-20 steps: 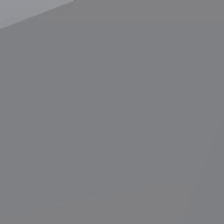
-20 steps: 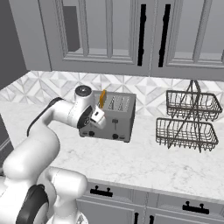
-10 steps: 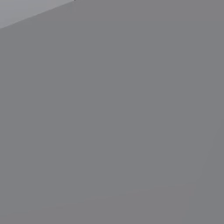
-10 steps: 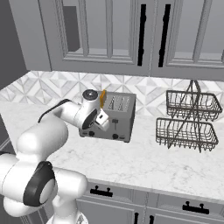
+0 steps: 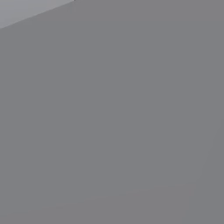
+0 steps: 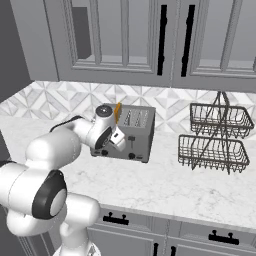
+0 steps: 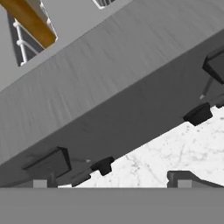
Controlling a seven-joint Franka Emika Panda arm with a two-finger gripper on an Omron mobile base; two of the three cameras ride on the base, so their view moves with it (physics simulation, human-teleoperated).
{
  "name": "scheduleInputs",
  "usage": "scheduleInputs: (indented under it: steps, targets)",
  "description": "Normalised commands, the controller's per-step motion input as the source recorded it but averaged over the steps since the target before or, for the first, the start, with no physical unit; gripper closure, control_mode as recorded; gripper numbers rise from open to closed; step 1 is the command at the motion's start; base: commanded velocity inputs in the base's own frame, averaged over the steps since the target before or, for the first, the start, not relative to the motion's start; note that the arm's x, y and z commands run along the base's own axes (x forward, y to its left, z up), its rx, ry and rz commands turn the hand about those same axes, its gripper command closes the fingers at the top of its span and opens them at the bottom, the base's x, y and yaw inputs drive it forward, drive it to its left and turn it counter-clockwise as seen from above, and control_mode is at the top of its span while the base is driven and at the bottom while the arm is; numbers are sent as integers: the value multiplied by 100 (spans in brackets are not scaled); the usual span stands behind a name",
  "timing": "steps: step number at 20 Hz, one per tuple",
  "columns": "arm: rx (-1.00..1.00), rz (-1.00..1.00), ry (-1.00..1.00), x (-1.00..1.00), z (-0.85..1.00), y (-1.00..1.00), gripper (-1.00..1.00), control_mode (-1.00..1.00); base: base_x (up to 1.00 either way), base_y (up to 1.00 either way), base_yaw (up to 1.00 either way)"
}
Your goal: Start the toaster. Once the lever pops up, take the bread to the plate on the dining counter.
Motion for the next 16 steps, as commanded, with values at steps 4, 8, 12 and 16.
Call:
scheduleInputs:
  steps: [4,8,12,16]
  targets:
    - [0,-3,0,19,-8,0,-100,-100,0,0,0]
    - [1,-1,0,23,-12,0,-100,-100,0,0,0]
    - [1,-1,0,9,-32,0,-100,-100,0,0,0]
    - [0,-1,0,-3,-59,0,-100,-100,0,0,0]
